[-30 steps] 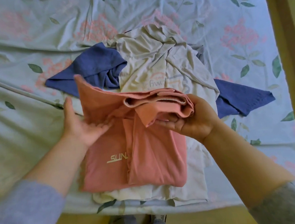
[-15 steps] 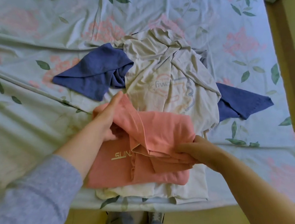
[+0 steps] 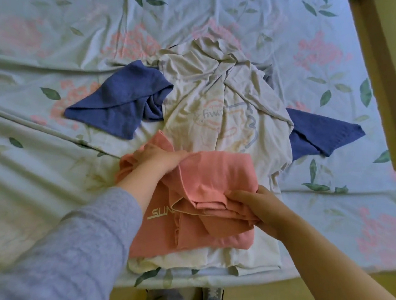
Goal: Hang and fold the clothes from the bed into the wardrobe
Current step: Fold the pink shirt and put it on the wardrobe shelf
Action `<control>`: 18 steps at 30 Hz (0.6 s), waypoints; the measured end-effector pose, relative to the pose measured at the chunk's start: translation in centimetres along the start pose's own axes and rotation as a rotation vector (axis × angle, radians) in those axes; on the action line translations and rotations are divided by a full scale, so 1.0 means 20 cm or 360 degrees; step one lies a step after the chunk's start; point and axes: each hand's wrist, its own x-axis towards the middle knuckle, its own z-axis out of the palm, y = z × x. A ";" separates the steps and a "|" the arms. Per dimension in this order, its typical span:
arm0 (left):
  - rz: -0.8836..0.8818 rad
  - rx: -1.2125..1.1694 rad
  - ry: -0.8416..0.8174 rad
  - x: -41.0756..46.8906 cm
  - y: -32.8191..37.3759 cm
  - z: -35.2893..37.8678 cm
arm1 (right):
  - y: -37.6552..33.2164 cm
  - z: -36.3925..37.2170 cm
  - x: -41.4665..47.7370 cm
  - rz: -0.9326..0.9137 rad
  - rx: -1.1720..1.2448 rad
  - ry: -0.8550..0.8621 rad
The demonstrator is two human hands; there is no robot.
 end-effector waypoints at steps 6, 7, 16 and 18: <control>-0.0131 -0.1275 0.0349 0.07 -0.18 -0.01 | -0.05 0.00 0.00 0.0022 0.0510 -0.0143; -0.0134 -0.1615 0.0411 0.06 -0.23 -0.05 | -0.07 0.00 -0.01 0.0041 0.0764 -0.0218; -0.0413 -0.2361 -0.0175 -0.22 -0.78 0.36 | 0.20 0.03 -0.02 0.0249 0.0606 0.0026; -0.0414 -0.2325 -0.0173 -0.19 -0.80 0.40 | 0.25 0.04 0.01 0.0076 0.0301 0.0264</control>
